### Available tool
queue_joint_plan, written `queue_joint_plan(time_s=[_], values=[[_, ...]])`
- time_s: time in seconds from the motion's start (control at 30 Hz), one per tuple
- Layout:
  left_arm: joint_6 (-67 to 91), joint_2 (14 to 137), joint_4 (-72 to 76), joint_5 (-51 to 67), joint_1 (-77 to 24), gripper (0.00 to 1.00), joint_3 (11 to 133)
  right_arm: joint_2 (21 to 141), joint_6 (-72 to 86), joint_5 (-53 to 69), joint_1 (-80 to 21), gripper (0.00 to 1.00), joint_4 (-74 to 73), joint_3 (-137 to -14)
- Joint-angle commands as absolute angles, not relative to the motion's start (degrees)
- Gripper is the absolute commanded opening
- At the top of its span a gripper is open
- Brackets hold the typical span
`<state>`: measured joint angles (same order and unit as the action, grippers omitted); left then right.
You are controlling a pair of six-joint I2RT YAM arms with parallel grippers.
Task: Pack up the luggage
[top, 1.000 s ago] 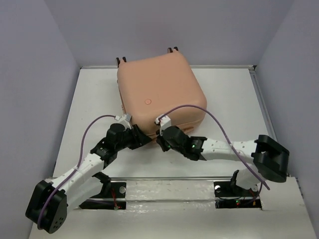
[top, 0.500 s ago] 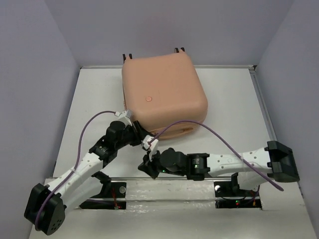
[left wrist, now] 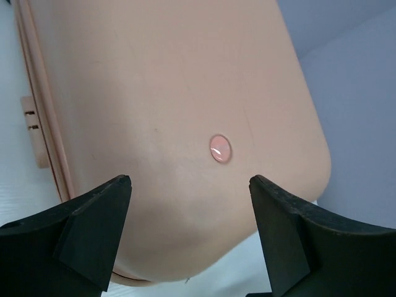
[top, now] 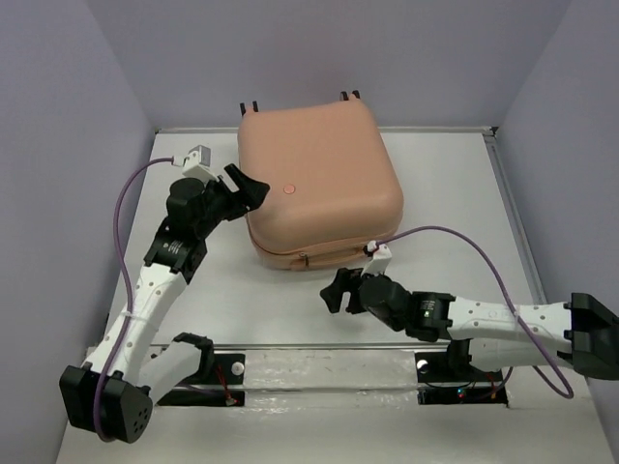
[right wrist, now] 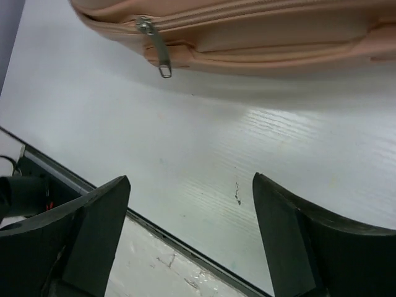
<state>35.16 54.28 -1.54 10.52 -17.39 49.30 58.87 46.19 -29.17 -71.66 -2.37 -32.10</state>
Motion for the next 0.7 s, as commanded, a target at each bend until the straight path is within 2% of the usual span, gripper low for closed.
queue_joint_plan(time_s=[0.0,0.1,0.2,0.33,0.4,0.53,0.67], values=[[35.0,57.6,3.1,12.3,-12.8,0.89,51.6,63.0,61.2,-39.1,-70.2,0.87,1.2,-33.0],[35.9,60.3,4.1,13.0,-9.9,0.91,52.8,68.9,68.2,-40.5,-67.4,0.82,2.7,-34.3],[36.9,62.5,5.2,14.5,-8.2,0.91,53.8,71.9,76.4,-41.5,-64.1,0.70,9.1,-31.5],[36.9,62.3,6.2,15.8,-8.2,0.91,52.7,72.4,79.6,-39.5,-60.1,0.67,16.3,-27.7],[36.5,61.9,6.3,15.4,-8.2,0.91,51.4,72.6,78.0,-39.2,-59.5,0.61,22.0,-26.7],[36.0,60.7,6.4,14.9,-8.2,0.91,49.8,72.6,77.4,-39.6,-58.8,0.61,23.2,-26.2],[37.2,60.6,7.6,15.6,-8.2,0.91,48.7,77.2,82.2,-37.0,-55.0,0.65,23.2,-27.6]])
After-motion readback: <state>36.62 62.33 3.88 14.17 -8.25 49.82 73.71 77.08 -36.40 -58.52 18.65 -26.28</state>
